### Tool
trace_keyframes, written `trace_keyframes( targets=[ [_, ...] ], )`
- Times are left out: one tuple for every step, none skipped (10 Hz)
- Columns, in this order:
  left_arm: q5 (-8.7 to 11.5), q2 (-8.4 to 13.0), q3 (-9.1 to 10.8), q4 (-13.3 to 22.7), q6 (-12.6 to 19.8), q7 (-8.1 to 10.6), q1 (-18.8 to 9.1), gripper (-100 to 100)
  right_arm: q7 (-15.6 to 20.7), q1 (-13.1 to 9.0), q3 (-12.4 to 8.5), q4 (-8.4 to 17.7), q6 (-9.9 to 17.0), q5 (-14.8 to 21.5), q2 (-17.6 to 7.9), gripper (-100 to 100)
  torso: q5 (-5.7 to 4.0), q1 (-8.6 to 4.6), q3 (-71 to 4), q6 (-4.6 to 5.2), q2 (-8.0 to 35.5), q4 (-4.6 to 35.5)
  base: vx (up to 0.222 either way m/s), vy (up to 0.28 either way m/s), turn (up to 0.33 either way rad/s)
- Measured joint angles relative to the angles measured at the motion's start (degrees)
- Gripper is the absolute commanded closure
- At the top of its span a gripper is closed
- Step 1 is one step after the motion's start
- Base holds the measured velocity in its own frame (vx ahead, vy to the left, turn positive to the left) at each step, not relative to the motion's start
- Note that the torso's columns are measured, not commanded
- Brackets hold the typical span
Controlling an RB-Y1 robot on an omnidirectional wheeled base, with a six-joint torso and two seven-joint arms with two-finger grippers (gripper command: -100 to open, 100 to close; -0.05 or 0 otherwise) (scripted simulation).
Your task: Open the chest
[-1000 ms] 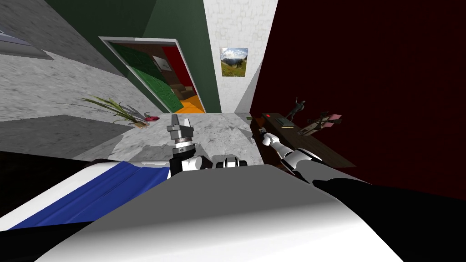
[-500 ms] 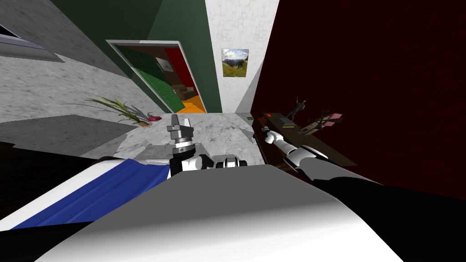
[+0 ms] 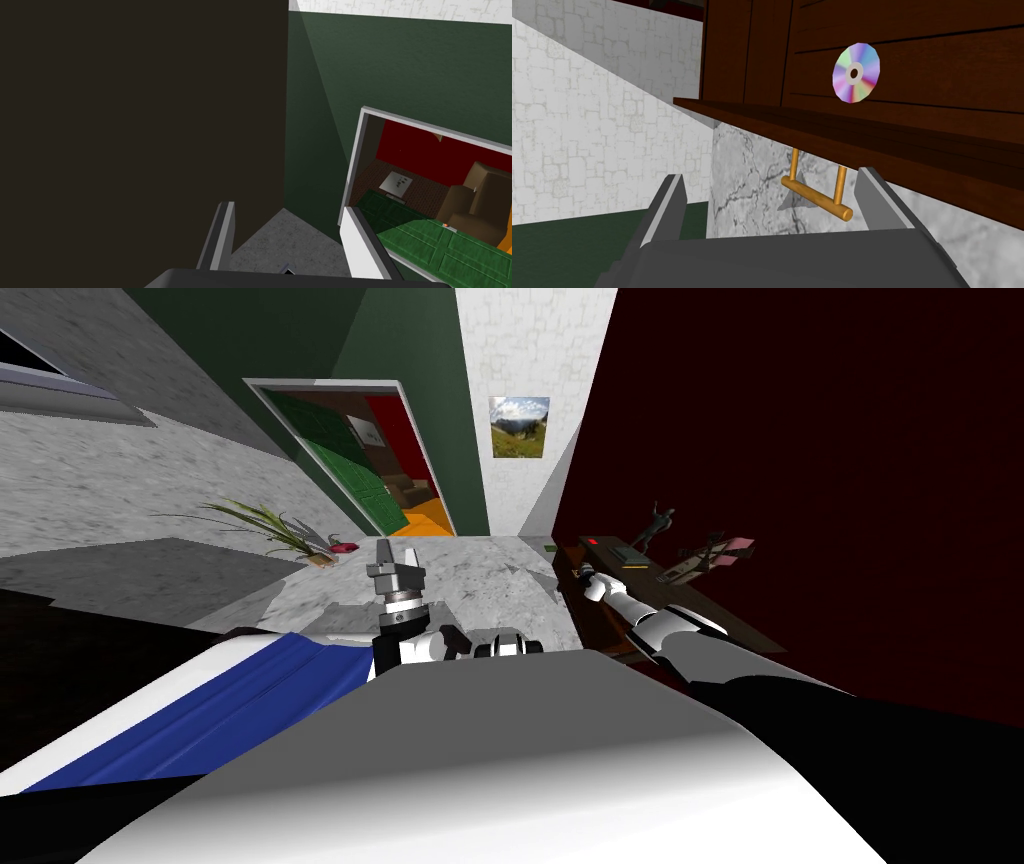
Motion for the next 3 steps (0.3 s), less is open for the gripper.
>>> trace_keyframes(
  targets=[
    [0.0,0.0,0.0,0.0,0.0,0.0,0.0,0,0.0,0.0,0.0,0.0,0.0,0.0,0.0,0,0.0,0.0,0.0,0.01,0.0,0.0,0.0,0.0,0.0],
    [0.0,0.0,0.0,0.0,0.0,0.0,0.0,0,0.0,0.0,0.0,0.0,0.0,0.0,0.0,0,0.0,0.01,0.0,0.0,0.0,0.0,0.0,0.0,0.0],
    [0.0,0.0,0.0,0.0,0.0,0.0,0.0,0,0.0,0.0,0.0,0.0,0.0,0.0,0.0,0,0.01,0.03,0.0,0.0,0.0,0.0,0.0,0.0,0.0]
  ],
)
